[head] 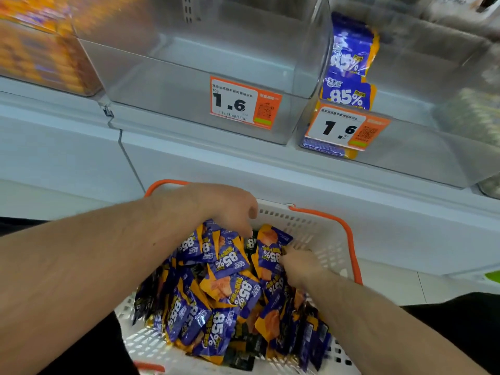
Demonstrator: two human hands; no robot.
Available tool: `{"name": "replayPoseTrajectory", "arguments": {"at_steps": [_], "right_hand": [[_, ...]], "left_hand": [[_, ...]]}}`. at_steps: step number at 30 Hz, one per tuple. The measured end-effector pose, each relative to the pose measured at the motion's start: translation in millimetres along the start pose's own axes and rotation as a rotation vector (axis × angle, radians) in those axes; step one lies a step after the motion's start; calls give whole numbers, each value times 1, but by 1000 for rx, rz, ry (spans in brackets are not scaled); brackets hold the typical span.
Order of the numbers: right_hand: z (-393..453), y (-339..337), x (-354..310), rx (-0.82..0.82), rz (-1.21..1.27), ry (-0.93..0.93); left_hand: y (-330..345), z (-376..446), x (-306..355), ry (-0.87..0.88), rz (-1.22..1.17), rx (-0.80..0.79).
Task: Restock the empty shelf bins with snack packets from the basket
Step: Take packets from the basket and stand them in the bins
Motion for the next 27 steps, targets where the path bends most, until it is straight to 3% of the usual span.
{"name": "replayPoseTrajectory", "arguments": {"at_steps": [6, 10, 13, 18, 20, 23, 27], "right_hand": [[-10, -51, 13, 34, -87, -79], [-24, -121, 50, 69, 75, -11], [-44, -160, 80, 84, 370, 30], [-94, -204, 112, 232, 1148, -9], [-106, -213, 114, 236, 1283, -39], [-111, -221, 122, 264, 1175, -19], [-119, -226, 126, 247, 1031, 9]], "left_hand": [[-4, -1, 0, 11, -49, 1], [-11, -2, -6, -9, -212, 47], [-26, -4, -9, -15, -357, 149], [-56, -13, -21, -16, -752, 309], [-66, -18, -15, 65, -921, 325], [-86, -33, -3, 203, -1014, 442], [-100, -47, 11, 292, -897, 547]]}}
Point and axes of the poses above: each hand's wrist, its own z-axis towards the middle knuckle, its own y-axis out of the palm, x = y × z, the point moved 9 cm from there along z, towards the middle knuckle, and after that the axes turned 14 degrees about -z, right-handed, at the moved point
